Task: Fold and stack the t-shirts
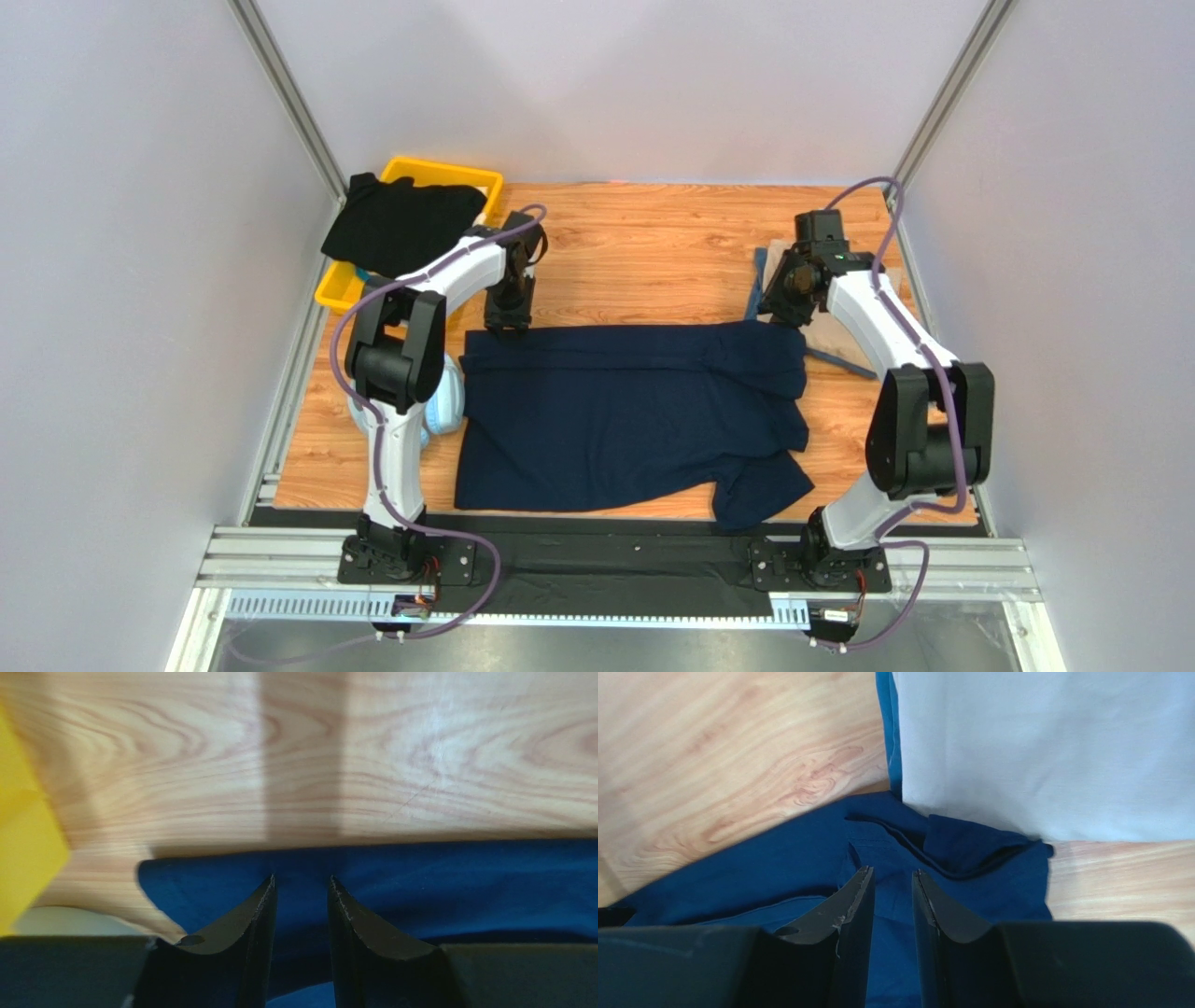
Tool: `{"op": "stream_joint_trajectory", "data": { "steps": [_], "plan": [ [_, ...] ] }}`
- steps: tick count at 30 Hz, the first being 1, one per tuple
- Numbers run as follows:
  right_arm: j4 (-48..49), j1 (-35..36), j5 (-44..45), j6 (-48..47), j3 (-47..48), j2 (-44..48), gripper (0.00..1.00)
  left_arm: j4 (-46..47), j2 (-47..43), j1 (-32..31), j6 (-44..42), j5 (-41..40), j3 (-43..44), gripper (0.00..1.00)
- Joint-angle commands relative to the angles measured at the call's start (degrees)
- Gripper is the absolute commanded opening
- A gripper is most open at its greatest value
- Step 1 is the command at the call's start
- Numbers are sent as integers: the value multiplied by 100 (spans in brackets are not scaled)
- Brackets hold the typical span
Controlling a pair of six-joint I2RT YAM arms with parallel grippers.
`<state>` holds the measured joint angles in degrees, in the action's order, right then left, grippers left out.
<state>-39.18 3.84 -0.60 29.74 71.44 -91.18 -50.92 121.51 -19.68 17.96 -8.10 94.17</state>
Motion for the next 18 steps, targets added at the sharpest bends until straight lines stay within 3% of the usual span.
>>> {"op": "stream_joint_trajectory", "data": {
  "steps": [1, 9, 18],
  "plan": [
    [129, 249, 43, -161, 274, -181, 33, 406, -461, -88, 217, 168, -477, 39],
    [103, 381, 306, -240, 46, -480, 40, 627, -795, -123, 287, 72, -1050, 38],
    [-125, 407, 613, -398, -236, -516, 43, 609, -752, -124, 243, -210, -1006, 37]
  ]
}}
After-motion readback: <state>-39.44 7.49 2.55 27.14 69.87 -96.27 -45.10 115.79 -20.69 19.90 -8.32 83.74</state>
